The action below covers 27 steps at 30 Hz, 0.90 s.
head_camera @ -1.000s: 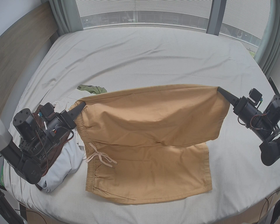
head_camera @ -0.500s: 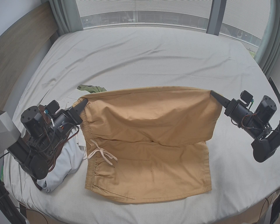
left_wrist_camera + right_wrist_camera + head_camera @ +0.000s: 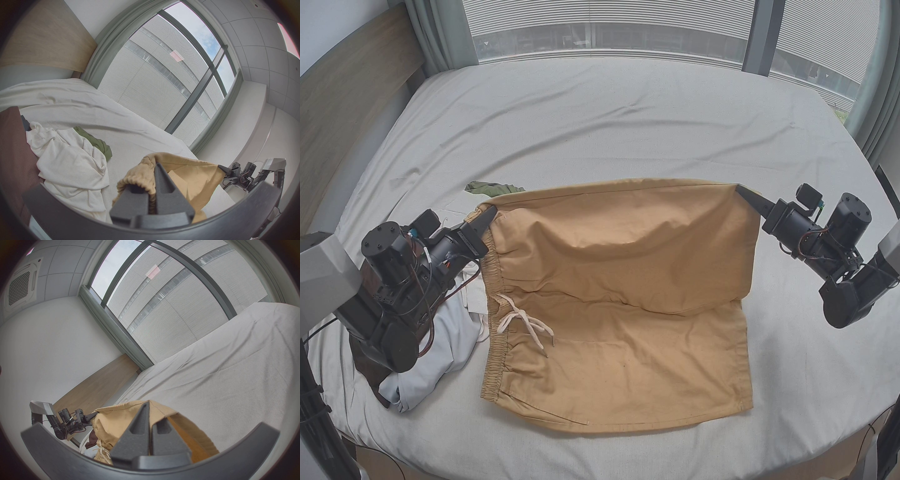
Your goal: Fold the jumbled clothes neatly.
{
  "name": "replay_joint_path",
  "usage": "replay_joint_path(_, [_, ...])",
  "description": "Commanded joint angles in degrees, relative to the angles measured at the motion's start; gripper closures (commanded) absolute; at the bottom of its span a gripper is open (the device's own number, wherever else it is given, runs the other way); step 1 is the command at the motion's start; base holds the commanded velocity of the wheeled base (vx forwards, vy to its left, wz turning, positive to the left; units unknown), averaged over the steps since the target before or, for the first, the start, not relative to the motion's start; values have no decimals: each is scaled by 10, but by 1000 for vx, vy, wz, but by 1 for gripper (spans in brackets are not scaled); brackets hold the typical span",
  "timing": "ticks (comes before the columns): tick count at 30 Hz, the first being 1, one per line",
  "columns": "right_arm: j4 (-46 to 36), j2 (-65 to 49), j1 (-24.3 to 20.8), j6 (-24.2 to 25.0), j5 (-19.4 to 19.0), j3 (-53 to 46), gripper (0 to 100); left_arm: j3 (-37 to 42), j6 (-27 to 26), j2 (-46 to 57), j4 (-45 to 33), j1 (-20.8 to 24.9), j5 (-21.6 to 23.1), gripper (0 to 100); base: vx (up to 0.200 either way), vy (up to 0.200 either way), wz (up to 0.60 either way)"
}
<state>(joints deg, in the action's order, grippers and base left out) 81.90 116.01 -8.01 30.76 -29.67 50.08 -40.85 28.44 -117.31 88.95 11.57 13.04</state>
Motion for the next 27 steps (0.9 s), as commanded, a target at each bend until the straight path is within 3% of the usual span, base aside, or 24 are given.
replay_joint_path(1, [-5, 41, 6, 0, 1, 41, 100, -48, 2, -56, 2, -7, -26, 100, 0, 0, 0])
replay_joint_path(16, [-26, 109, 11, 5, 1, 141, 100, -81, 7, -90, 1, -12, -36, 100, 0, 0, 0])
replay_joint_path(17, [-25, 112, 10, 6, 1, 148, 0, -87, 8, -93, 1, -14, -36, 100, 0, 0, 0])
replay_joint_path(18, [-24, 115, 11, 6, 3, 154, 0, -94, 15, -95, 1, -17, -37, 0, 0, 0, 0])
replay_joint_path(24, [-14, 113, 10, 7, 15, 143, 0, -104, 50, -106, 1, -21, -42, 0, 0, 0, 0])
replay_joint_path(27, [19, 79, 5, 5, 17, 73, 0, -78, 51, -104, -1, -16, -43, 0, 0, 0, 0])
